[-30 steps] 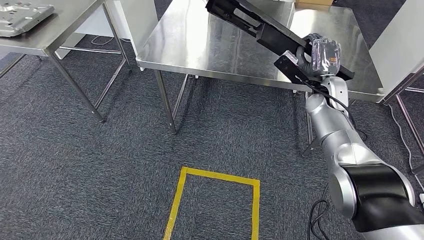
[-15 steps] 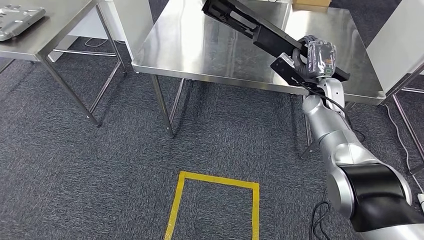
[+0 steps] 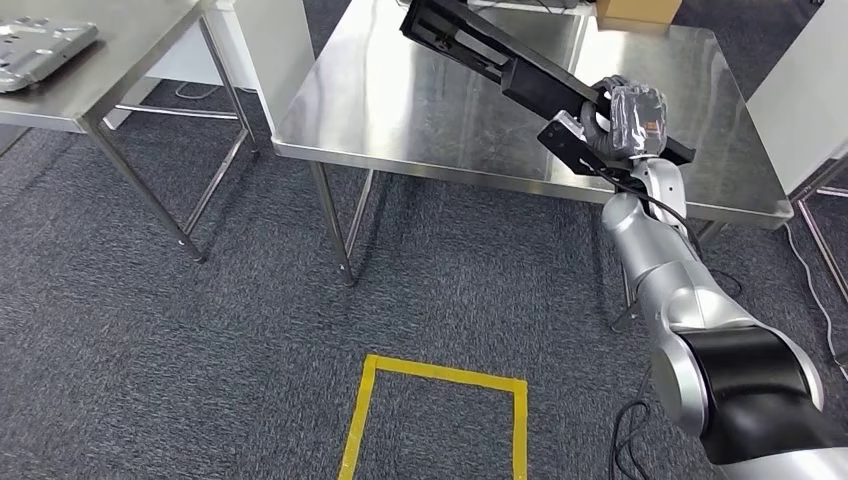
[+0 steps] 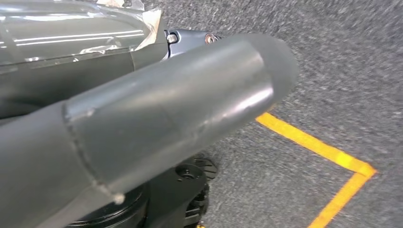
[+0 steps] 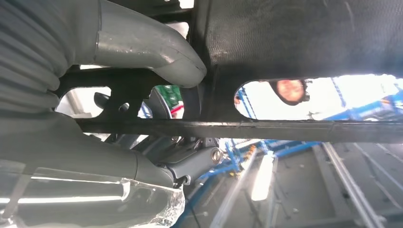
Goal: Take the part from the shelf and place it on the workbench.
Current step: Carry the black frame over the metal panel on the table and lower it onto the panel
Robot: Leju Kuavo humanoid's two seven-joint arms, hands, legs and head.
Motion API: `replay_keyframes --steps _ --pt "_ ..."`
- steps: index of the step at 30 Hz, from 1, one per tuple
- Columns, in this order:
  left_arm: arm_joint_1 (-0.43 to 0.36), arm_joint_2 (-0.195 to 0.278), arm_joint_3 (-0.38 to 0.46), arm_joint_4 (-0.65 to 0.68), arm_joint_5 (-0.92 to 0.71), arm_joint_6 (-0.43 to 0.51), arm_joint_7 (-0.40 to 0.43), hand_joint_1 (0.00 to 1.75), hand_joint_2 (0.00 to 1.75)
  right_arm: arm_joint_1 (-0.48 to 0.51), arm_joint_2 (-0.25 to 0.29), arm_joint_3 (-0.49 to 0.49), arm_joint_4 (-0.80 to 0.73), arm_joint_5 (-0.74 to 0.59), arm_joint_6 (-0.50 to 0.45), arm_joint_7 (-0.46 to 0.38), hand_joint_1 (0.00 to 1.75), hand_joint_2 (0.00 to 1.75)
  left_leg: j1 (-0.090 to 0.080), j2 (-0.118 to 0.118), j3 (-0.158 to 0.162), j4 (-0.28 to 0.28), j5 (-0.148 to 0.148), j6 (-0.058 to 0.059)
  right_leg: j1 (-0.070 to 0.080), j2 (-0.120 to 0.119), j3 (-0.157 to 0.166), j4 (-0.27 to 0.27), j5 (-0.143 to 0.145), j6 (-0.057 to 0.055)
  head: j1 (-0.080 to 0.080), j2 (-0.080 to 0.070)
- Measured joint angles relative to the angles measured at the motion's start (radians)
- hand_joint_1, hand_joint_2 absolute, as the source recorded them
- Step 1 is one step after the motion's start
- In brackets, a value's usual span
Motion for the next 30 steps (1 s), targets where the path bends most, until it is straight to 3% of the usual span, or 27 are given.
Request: replay_keyframes --steps 3,5,7,8,9,11,12,14,17,19,22,23,24,25,26,27,29,30 --pt "0.000 0.002 0.005 0.000 0.000 0.000 0.000 0.00 0.00 -0.004 -0.001 0.001 0.001 0.000 -0.004 -0.001 1.75 1.75 0.004 0.002 -0.025 0.059 -0.016 -0.015 -0.008 0.004 0.021 -0.004 -0.003 -0.018 0.000 0.000" --pt "0.000 0.003 0.006 0.000 0.000 0.000 0.000 0.00 0.00 -0.006 0.000 0.001 0.001 0.000 -0.006 -0.002 1.75 1.75 0.011 0.003 -0.097 0.177 -0.053 -0.028 -0.009 0.004 0.033 -0.005 -0.013 -0.028 -0.002 0.000" --pt "0.001 0.002 0.007 0.000 0.000 0.000 0.000 0.00 0.00 -0.002 0.002 0.002 0.002 0.000 -0.006 -0.002 1.75 1.75 0.018 0.004 -0.176 0.279 -0.088 -0.037 -0.009 0.005 0.045 -0.005 -0.026 -0.031 -0.003 0.000" --pt "0.003 0.002 0.007 0.000 0.000 0.000 0.000 0.00 0.00 0.001 0.002 0.002 0.003 0.000 -0.006 -0.002 1.75 1.75 0.021 0.004 -0.197 0.287 -0.082 -0.040 -0.009 0.006 0.053 -0.004 -0.033 -0.029 -0.003 0.000" --pt "0.004 0.003 0.007 0.000 0.000 0.000 0.000 0.00 0.00 0.004 0.003 0.002 0.003 0.000 -0.006 -0.002 1.75 1.75 0.022 0.004 -0.198 0.257 -0.054 -0.039 -0.009 0.007 0.063 -0.004 -0.041 -0.028 -0.003 0.000" --pt "0.005 0.004 0.008 0.001 0.001 0.001 0.000 0.00 0.00 0.006 0.004 0.002 0.004 0.000 -0.007 -0.002 1.75 1.75 0.021 0.004 -0.159 0.123 0.041 -0.029 -0.009 0.008 0.085 -0.005 -0.057 -0.023 -0.002 0.000" --pt "0.004 0.005 0.008 0.001 0.001 0.001 0.001 0.00 0.00 0.005 0.005 0.002 0.004 0.000 -0.007 -0.002 1.75 1.75 0.019 0.004 -0.138 0.062 0.071 -0.023 -0.008 0.009 0.093 -0.007 -0.064 -0.019 -0.002 0.000" --pt "0.004 0.008 0.008 0.002 0.001 0.001 0.001 0.00 0.00 0.005 0.006 0.003 0.005 0.000 -0.009 -0.002 1.75 1.75 0.013 0.004 -0.113 0.003 0.089 -0.011 -0.005 0.011 0.100 -0.008 -0.073 -0.008 -0.002 0.000" --pt "0.005 0.008 0.008 0.002 0.002 0.001 0.001 0.00 0.00 0.007 0.007 0.004 0.005 0.000 -0.010 -0.001 1.75 1.75 0.011 0.006 -0.088 -0.010 0.085 0.008 -0.003 0.010 0.103 0.010 -0.078 0.007 -0.001 0.000" --pt "0.003 0.008 0.008 0.002 0.004 0.001 0.001 0.00 0.00 0.006 0.005 0.005 0.006 0.000 -0.012 -0.001 1.75 1.75 0.012 0.005 -0.068 -0.017 0.080 0.019 -0.006 0.007 0.060 0.085 -0.093 0.010 0.000 0.000" --pt "0.003 0.008 0.008 0.002 0.006 0.001 0.001 0.00 0.00 0.012 0.004 0.006 0.007 -0.001 -0.012 0.001 1.75 1.75 0.009 0.001 -0.048 -0.018 0.060 0.029 -0.006 0.006 -0.062 0.265 -0.149 0.009 0.001 0.000" --pt "0.004 0.007 0.008 0.002 0.006 0.001 0.001 0.00 0.00 0.017 0.004 0.006 0.007 -0.001 -0.012 0.001 1.75 1.75 0.009 0.000 -0.038 -0.018 0.052 0.029 -0.007 0.006 -0.087 0.285 -0.158 0.012 0.001 0.000" --pt "0.005 0.006 0.008 0.002 0.007 0.001 0.002 0.00 0.00 0.020 0.004 0.006 0.008 0.000 -0.012 0.002 1.75 1.75 0.009 -0.001 -0.027 -0.018 0.043 0.027 -0.007 0.006 -0.094 0.266 -0.148 0.018 0.001 0.000" --pt "0.006 0.006 0.008 0.002 0.007 0.001 0.002 0.00 0.00 0.022 0.003 0.006 0.008 0.000 -0.012 0.002 1.75 1.75 0.009 -0.002 -0.013 -0.018 0.033 0.025 -0.008 0.005 -0.083 0.211 -0.117 0.028 0.002 0.000" --pt "0.006 0.005 0.008 0.002 0.007 0.001 0.002 0.00 0.00 0.023 0.003 0.007 0.008 0.000 -0.012 0.002 1.75 1.75 0.009 -0.003 -0.001 -0.018 0.022 0.022 -0.010 0.002 -0.062 0.135 -0.070 0.039 0.002 0.000" --pt "0.006 0.005 0.008 0.003 0.008 0.001 0.002 0.00 0.00 0.023 0.003 0.007 0.009 -0.001 -0.013 0.002 1.75 1.75 0.007 -0.003 0.011 -0.016 0.011 0.017 -0.010 -0.002 -0.042 0.066 -0.027 0.043 0.001 0.000" --pt "0.004 0.005 0.009 0.003 0.008 0.000 0.002 0.00 0.00 0.024 0.005 0.007 0.011 -0.001 -0.016 0.002 1.75 1.75 0.005 -0.002 0.022 -0.014 -0.006 0.006 -0.005 -0.008 -0.015 -0.007 0.021 0.026 0.001 0.000" --pt "0.004 0.005 0.009 0.003 0.008 0.000 0.002 0.00 0.00 0.023 0.005 0.008 0.011 0.000 -0.017 0.002 1.75 1.75 0.003 -0.001 0.025 -0.012 -0.010 0.001 -0.002 -0.007 -0.012 -0.010 0.021 0.011 0.000 0.000"
